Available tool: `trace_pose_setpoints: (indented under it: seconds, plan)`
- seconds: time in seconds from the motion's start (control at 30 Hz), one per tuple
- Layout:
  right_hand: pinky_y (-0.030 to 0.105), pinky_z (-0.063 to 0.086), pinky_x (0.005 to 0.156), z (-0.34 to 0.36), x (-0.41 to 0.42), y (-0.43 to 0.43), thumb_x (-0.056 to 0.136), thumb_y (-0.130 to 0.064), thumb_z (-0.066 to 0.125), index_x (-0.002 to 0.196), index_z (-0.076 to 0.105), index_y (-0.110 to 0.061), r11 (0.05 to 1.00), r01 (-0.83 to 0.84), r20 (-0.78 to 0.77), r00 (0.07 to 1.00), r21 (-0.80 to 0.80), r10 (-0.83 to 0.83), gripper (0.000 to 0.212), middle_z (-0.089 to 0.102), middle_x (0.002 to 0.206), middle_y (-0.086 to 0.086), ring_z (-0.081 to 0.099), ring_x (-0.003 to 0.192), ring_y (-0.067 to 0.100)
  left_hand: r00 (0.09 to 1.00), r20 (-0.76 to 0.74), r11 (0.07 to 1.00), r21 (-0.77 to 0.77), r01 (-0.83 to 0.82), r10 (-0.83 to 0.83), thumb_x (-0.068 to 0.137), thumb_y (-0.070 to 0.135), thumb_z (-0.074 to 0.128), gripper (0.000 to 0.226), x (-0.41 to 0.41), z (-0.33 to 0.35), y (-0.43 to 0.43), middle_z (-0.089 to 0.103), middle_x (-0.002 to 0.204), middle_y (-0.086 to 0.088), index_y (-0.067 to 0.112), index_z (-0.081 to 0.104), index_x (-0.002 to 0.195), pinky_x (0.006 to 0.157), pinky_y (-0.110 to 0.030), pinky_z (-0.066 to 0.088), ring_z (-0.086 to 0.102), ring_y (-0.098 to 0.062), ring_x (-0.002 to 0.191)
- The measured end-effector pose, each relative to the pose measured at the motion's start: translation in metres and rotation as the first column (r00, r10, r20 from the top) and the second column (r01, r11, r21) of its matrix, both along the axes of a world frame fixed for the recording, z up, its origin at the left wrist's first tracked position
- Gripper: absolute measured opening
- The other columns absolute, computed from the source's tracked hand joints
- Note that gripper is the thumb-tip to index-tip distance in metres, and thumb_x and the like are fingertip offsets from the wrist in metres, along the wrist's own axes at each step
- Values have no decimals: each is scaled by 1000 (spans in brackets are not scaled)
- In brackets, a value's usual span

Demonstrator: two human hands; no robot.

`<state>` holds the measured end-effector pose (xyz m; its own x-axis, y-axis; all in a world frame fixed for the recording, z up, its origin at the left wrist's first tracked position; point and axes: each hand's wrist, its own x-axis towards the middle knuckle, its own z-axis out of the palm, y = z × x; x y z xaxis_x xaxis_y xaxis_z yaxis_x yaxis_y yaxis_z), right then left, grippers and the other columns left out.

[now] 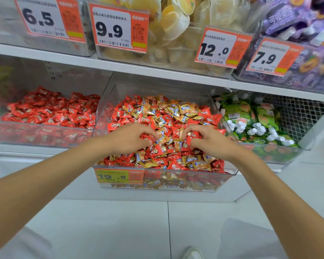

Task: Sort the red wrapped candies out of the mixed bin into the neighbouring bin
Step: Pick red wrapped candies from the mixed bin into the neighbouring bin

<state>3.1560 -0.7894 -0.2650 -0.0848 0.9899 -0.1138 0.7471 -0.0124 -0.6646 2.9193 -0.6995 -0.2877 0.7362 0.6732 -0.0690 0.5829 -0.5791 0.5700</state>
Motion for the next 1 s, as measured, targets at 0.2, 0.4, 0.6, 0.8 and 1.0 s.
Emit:
trace_pose_setpoints:
  seconds: [0.2,0.4,0.6,0.8,1.0]
  plan:
    - [28,37,57,-13,-13,3,76,-56,72,85,59,-26,999,-27,331,943,19,19,34,55,75,-10,50,66,8,981,-169,975,214,-54,91,71,68,67,46,19,-14,-6,63,114,19,38,68,105,82,-35,51,58,-8,98]
    - [27,30,53,-22,-31,13,83,-55,65,88,61,-21,991,-132,601,792,-8,110,35,54,77,-7,48,70,14,994,-71,990,125,-70,79,75,49,76,26,20,-20,-4,62,94,2,30,61,85,71,-33,49,57,-17,81]
    - [31,35,60,-14,-23,6,87,-36,69,83,61,-15,997,-81,212,974,9,77,23,47,72,-6,43,64,11,972,220,997,-37,-72,78,81,11,74,19,10,-10,-2,65,77,1,24,61,77,57,-34,50,58,-17,60]
    - [46,46,63,8,2,-8,90,-22,66,105,67,-40,991,-83,-9,997,-108,82,23,63,71,-12,44,65,40,996,87,988,-144,48,-36,84,25,74,6,10,-5,0,65,87,20,26,75,90,75,-22,46,61,4,75]
    - [23,42,65,3,-18,-5,88,-31,71,96,70,-19,944,-242,29,967,-224,255,15,63,87,-1,50,64,5,966,-250,988,121,96,-63,70,61,73,38,22,-12,-7,55,89,17,32,75,95,76,-29,47,53,-8,86]
